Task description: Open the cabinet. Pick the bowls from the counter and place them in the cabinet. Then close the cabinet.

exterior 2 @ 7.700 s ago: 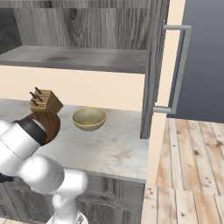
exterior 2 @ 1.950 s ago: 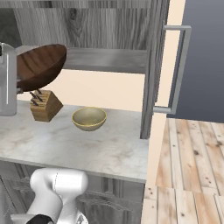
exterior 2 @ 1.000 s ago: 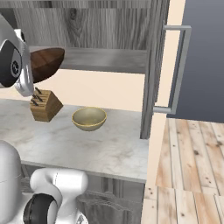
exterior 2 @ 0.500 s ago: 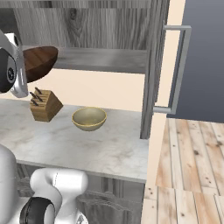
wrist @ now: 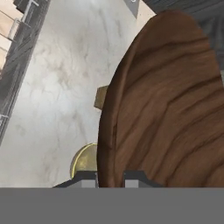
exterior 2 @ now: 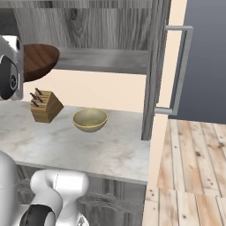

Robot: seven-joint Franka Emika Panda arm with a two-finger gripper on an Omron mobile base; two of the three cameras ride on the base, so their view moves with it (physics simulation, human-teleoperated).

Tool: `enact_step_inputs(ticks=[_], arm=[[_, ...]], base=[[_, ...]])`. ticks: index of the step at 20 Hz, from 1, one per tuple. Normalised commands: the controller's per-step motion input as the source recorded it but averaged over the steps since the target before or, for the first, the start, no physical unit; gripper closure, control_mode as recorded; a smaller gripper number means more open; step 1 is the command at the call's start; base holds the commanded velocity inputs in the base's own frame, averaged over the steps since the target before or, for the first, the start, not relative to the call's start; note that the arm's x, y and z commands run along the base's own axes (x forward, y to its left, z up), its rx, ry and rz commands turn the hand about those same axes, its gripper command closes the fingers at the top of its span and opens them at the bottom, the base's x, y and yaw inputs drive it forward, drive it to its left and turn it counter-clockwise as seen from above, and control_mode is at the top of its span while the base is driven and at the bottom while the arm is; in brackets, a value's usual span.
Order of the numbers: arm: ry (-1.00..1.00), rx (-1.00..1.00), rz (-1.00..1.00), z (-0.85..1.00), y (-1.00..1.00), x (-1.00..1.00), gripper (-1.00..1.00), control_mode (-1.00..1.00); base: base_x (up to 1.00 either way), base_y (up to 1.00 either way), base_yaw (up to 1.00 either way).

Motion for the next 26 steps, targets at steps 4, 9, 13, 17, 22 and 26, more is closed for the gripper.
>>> enact_step_inputs(ticks=[4, 9, 13, 17, 22, 26], arm=[[0.00, 0.14, -0.07, 0.01, 0.02, 0.00, 1.00, -1.00], [0.00, 0.03, -0.03, 0.02, 0.02, 0.11, 1.00, -1.00], [0.01, 0.00, 0.00, 0.00, 0.18, 0.27, 1.00, -1.00], [0.09, 0.00, 0.01, 0.12, 0.25, 0.42, 1.00, -1.00], [0.09, -0.01, 0.02, 0.13, 0.26, 0.47, 1.00, -1.00], [0.02, 0.00, 0.03, 0.01, 0.26, 0.56, 1.00, -1.00]], base=[[0.00, 0.00, 0.00], [0.00, 0.00, 0.00], [0.00, 0.00, 0.00], [0.00, 0.00, 0.00], [0.00, 0.00, 0.00], [0.00, 0.00, 0.00]])
